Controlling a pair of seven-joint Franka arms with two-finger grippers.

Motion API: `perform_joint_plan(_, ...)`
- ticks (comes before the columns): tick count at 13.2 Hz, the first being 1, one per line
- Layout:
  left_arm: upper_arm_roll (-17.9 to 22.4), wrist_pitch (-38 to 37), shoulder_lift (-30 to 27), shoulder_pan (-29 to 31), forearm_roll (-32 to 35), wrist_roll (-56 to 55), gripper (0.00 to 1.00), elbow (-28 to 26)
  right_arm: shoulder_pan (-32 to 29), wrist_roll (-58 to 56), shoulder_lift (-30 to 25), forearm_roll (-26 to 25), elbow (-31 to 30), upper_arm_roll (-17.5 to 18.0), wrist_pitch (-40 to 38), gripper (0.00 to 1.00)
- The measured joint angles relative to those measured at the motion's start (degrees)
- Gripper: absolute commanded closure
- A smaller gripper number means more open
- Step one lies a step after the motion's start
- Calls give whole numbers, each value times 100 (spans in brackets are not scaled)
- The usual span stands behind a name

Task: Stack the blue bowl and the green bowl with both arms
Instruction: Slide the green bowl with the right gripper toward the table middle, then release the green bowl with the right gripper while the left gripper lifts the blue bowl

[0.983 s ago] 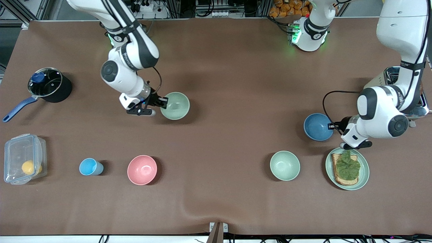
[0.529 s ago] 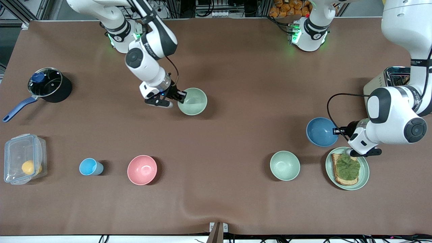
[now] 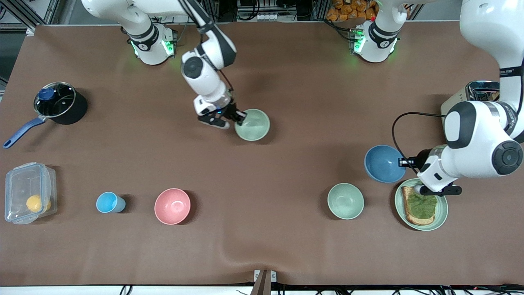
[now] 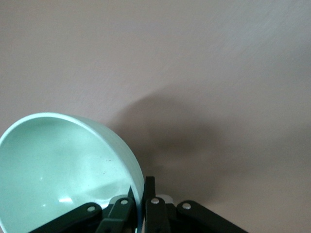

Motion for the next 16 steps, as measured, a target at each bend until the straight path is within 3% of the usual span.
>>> perform_joint_plan(3,-203,-183,-61,-6,0,-271,100,114,322,349,397,0,419,-17,87,100)
perform_joint_plan(10,-213,-583,-183,0,0,-325,100,337,435,545,710,1,597,-47,356,100)
perform_joint_plan(13,-214,-600,-181,-4,0,-325,100,337,738,682,910,1,775,-231,412,100)
perform_joint_plan(14,-216,-603,-179,-18,0,-325,100,337,780,691,942,1,798,-279,422,78)
perform_joint_plan(15,-217,-606,-172,-37,0,-325,100,336,786,693,961,1,816,-302,426,67)
perform_joint_plan(16,-220,-610,-157,-60,0,-325,100,336,786,694,969,1,828,-322,427,19)
